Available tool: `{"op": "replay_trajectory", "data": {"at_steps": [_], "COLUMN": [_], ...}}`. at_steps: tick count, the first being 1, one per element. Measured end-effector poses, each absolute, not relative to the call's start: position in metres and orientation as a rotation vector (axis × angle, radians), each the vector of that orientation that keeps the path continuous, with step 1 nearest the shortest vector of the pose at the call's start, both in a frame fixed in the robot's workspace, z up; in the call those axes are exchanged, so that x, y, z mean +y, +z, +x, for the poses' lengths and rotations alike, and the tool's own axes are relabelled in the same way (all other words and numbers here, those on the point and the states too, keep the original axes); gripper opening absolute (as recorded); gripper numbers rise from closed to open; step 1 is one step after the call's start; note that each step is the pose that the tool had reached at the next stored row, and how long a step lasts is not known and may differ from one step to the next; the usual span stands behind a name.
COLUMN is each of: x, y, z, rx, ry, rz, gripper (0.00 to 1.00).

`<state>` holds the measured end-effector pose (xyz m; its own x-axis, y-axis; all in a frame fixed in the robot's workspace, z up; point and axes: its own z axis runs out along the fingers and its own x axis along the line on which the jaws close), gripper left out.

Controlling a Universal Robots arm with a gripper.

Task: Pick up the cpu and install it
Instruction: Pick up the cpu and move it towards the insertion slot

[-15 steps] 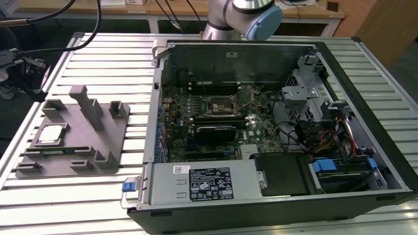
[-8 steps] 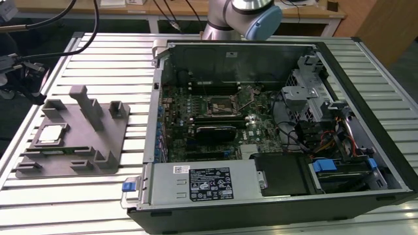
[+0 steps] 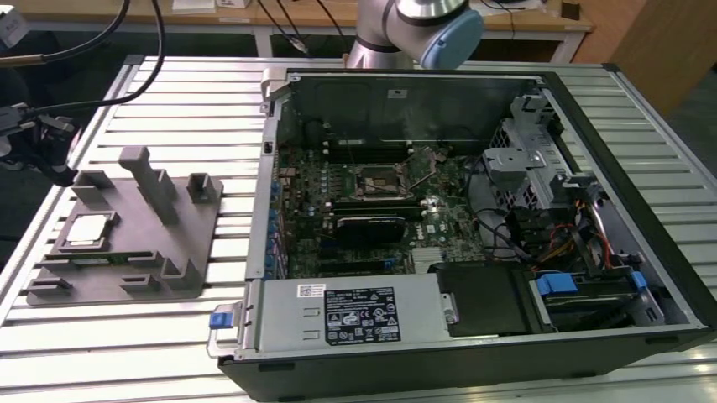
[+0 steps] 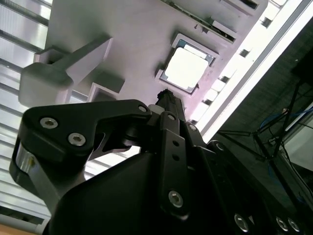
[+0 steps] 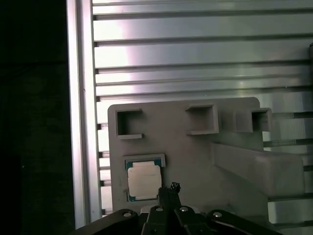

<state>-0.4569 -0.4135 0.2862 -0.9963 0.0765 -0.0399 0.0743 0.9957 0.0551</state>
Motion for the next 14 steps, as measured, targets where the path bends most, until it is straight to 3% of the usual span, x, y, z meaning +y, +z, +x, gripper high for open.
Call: {"op": "replay_trajectory", "data": {"at_steps": [14], "x": [-0.415], "y": [0.267], "z": [-0.464], "rx": [3.096], "ry": [0.083], "rz": [0.117], "gripper": [0.11]}}
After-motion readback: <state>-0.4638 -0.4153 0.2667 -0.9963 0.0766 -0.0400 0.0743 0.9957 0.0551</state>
